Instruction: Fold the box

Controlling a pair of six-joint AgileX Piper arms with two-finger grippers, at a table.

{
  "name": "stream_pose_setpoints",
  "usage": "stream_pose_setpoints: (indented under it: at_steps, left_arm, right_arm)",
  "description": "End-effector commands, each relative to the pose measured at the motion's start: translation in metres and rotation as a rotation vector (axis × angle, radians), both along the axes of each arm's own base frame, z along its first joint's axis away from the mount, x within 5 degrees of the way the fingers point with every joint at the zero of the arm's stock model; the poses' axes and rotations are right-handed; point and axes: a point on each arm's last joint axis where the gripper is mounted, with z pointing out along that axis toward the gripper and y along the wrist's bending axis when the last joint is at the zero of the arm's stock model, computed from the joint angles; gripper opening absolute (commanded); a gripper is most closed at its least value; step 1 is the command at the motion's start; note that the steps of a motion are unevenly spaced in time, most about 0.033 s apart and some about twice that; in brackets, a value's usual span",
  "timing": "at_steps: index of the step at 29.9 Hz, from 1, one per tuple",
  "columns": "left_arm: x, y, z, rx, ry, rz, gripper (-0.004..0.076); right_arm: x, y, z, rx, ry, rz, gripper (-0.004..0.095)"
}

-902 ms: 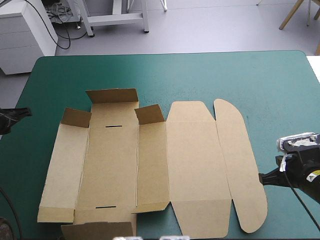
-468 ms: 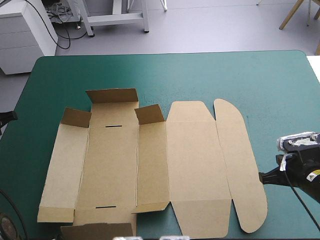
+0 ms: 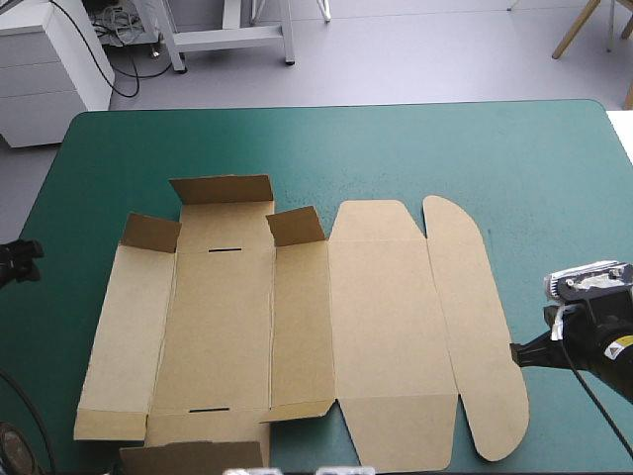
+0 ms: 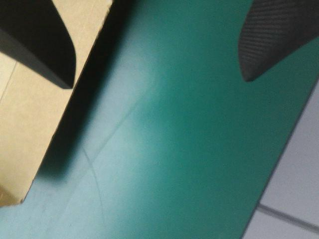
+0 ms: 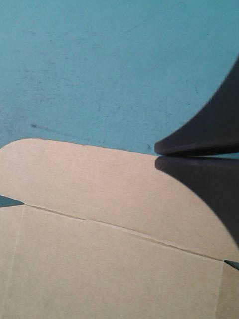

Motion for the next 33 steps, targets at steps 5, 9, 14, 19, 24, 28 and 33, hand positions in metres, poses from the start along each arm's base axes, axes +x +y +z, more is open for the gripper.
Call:
stream_pose_setpoints:
  at_steps: [5, 9, 14, 19, 24, 28, 33]
  left_arm:
    - [-0.016, -0.021, -0.054, -0.184, 0.111, -0.066, 0.0703]
    - [-0.018, -0.037, -0.083, -0.308, 0.089, -0.164, 0.0703]
    - [-0.021, -0.049, -0.107, -0.395, 0.048, -0.196, 0.0703]
    - [-0.029, -0.063, -0.120, -0.489, 0.049, -0.300, 0.0685]
    - [-0.034, -0.072, -0.125, -0.570, 0.051, -0.344, 0.0631]
    - [-0.038, -0.077, -0.122, -0.607, 0.062, -0.384, 0.0574]
    - [-0.043, -0.080, -0.123, -0.610, 0.062, -0.383, 0.0480]
  right_arm:
    - [0.003, 0.001, 0.011, -0.009, -0.084, 0.012, -0.0019]
    - [0.004, 0.001, 0.012, -0.009, -0.092, 0.010, -0.0019]
    - [0.004, 0.001, 0.012, -0.009, -0.090, 0.011, -0.0019]
    - [0.004, 0.001, 0.012, -0.009, -0.092, 0.011, -0.0019]
    - [0.004, 0.001, 0.012, -0.009, -0.094, 0.010, -0.0019]
    - [0.004, 0.001, 0.012, -0.009, -0.096, 0.010, -0.0019]
    - [0.004, 0.001, 0.012, -0.009, -0.096, 0.010, -0.0020]
